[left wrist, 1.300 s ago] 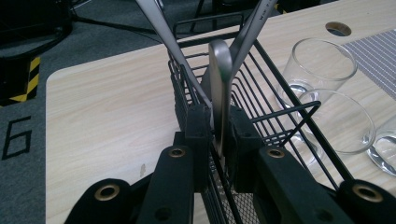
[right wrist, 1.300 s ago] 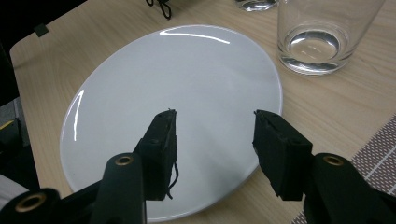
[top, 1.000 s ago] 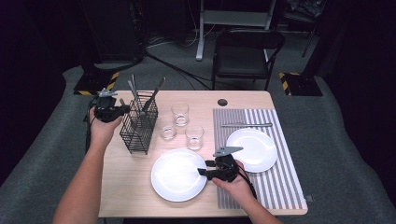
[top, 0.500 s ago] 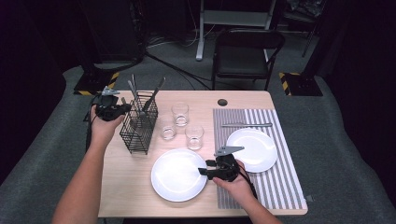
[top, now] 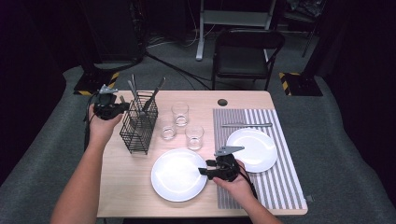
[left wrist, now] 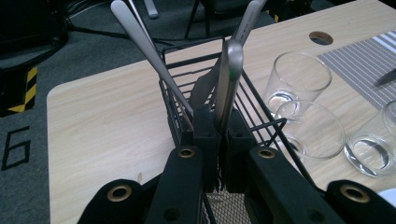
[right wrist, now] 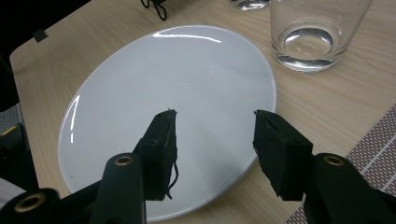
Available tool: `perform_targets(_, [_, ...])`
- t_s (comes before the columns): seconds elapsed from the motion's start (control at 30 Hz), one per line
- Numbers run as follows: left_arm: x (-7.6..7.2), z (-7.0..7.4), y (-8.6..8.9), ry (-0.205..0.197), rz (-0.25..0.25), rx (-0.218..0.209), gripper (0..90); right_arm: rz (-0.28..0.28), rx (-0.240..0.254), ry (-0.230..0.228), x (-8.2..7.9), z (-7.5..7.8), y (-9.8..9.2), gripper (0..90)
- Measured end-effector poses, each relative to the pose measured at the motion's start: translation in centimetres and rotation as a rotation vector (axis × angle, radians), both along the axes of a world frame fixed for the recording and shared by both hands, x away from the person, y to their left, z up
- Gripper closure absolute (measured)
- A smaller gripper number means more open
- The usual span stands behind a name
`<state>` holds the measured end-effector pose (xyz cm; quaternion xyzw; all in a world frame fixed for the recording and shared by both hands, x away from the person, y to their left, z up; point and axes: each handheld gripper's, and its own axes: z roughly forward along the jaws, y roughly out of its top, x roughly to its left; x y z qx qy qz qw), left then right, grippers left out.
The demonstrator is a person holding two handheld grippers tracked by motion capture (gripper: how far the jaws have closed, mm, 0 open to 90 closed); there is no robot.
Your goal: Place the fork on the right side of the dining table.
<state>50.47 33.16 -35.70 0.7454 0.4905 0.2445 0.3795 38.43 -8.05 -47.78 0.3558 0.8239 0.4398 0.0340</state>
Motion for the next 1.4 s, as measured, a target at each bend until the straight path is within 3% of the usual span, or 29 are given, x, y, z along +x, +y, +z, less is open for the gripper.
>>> perform_targets(0.3, [-0.4,1.1,-0.2,-0.010,-0.007,-0.010,86.5,0.000,0.001,-0.002,0.0,0.0,0.0,48.9])
perform_targets(0.77, [-1.3,3.5,-1.0,-0.036,-0.042,0.010,86.6,0.001,0.000,-0.006,0.0,0.0,0.0,48.9])
perform_targets(1.4, [-2.3,6.3,-1.6,-0.036,-0.074,0.031,86.6,-0.001,0.000,-0.006,0.0,0.1,0.0,48.9])
